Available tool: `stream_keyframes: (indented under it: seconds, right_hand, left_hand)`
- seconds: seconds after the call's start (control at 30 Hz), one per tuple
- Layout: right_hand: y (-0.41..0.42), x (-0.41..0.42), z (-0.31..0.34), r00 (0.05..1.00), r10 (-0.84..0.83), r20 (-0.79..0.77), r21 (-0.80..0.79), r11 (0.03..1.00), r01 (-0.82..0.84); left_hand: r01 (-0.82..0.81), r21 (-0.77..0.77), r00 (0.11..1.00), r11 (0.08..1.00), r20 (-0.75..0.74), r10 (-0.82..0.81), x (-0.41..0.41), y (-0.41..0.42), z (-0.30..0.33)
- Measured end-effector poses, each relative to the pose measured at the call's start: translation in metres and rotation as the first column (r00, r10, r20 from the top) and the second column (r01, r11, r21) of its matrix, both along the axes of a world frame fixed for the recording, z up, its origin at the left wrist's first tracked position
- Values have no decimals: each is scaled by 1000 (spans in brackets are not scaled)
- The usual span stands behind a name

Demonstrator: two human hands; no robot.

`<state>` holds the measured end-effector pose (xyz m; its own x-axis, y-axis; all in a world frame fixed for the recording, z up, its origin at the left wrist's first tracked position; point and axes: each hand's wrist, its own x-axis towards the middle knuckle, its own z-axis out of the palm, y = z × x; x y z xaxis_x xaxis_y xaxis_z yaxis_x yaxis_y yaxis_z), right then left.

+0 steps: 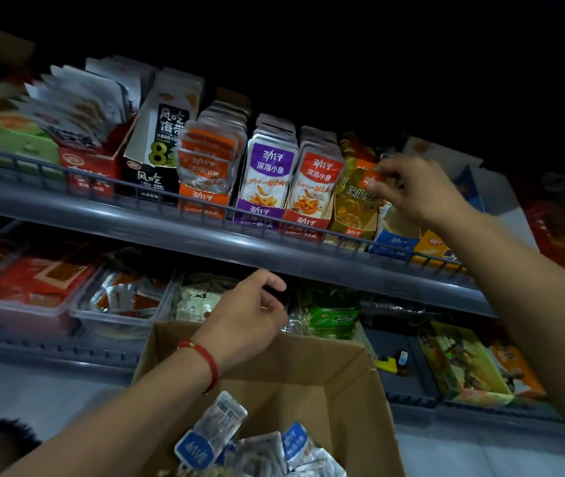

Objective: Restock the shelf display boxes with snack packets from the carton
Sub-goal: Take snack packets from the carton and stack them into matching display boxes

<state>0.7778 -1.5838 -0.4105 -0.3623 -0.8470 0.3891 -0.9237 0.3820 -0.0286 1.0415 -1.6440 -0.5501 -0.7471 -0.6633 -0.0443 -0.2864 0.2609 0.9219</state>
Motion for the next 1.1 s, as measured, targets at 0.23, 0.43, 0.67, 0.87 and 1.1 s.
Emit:
stream_keyframes:
  seconds: [0.23,0.43,0.67,0.87,1.1]
  right_hand:
    - [-10,-11,-8,992,-26,-120,-99,995,15]
    - [-17,-13,-16,985,-88,-150,-128,989,69]
    - [5,-8,-23,969,-18,-247,-249,968,-46]
    - [54,46,-78,978,197,-65,-327,922,-207]
    - [94,88,-176,936,229,267,104,959,-264]
  left_hand:
    - [6,36,1000,999,-9,-5,-3,2,3]
    - [7,10,1000,1000,6,-7,-4,2,1]
    - [40,-115,995,993,97,-29,3,-3,-7]
    - [225,-140,888,964,437,-144,6,-10,-47]
    - [470,6,496,883,826,-269,27,5,-112]
